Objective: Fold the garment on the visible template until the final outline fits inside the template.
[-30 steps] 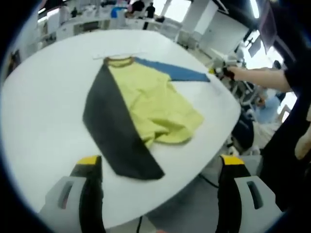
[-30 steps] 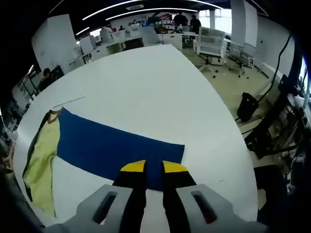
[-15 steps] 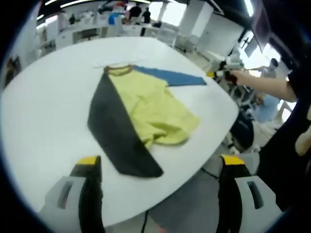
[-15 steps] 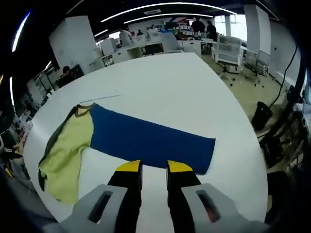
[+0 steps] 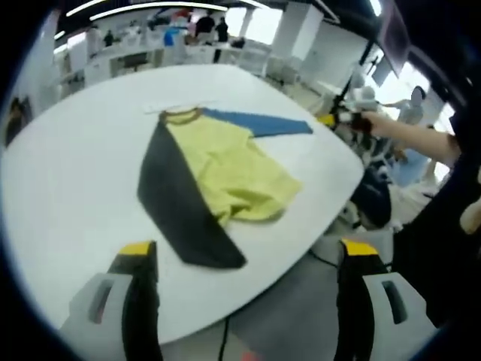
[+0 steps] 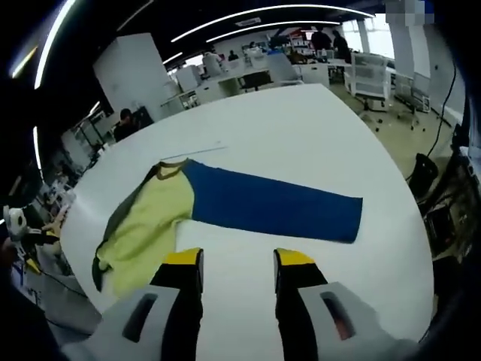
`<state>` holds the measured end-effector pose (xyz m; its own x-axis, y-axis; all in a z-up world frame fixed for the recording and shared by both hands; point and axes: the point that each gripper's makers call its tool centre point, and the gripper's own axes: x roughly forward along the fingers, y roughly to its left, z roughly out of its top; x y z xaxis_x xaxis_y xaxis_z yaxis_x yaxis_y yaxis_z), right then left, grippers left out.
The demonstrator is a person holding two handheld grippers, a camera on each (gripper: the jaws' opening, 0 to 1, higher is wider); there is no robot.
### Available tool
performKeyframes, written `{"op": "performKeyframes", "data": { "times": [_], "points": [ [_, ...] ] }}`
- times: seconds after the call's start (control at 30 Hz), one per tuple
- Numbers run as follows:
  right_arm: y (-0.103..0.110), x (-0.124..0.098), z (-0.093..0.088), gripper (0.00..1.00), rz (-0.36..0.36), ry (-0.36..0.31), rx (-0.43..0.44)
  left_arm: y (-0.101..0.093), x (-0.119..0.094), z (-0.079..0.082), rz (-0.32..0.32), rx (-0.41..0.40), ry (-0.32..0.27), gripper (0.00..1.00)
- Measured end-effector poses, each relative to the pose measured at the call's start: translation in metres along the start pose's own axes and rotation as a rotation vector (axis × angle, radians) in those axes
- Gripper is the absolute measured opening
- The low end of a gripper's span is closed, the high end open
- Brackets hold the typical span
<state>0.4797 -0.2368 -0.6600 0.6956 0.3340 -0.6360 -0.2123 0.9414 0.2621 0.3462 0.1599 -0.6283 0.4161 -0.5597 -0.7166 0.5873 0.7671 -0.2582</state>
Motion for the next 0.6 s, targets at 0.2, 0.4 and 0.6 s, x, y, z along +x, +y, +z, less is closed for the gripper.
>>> {"op": "performKeyframes", "data": {
  "times": [0.2,0.4,0.6],
  "points": [
    [0.029,-0.018,-0.013,0.49,0.045,0.006,-0.016,-0.004,-0.007,-0.003,-0.002,0.016,-0.002,0.95],
    [0.047,-0.034,-0.016,0.55,0.052,-0.006,-0.061,-0.008,-0.014,-0.008,-0.006,0.030,0.000,0.95],
    [0.069,-0.051,-0.017,0.63,0.084,-0.031,-0.092,-0.006,-0.021,-0.011,0.008,0.027,-0.015,0.95]
  ]
}}
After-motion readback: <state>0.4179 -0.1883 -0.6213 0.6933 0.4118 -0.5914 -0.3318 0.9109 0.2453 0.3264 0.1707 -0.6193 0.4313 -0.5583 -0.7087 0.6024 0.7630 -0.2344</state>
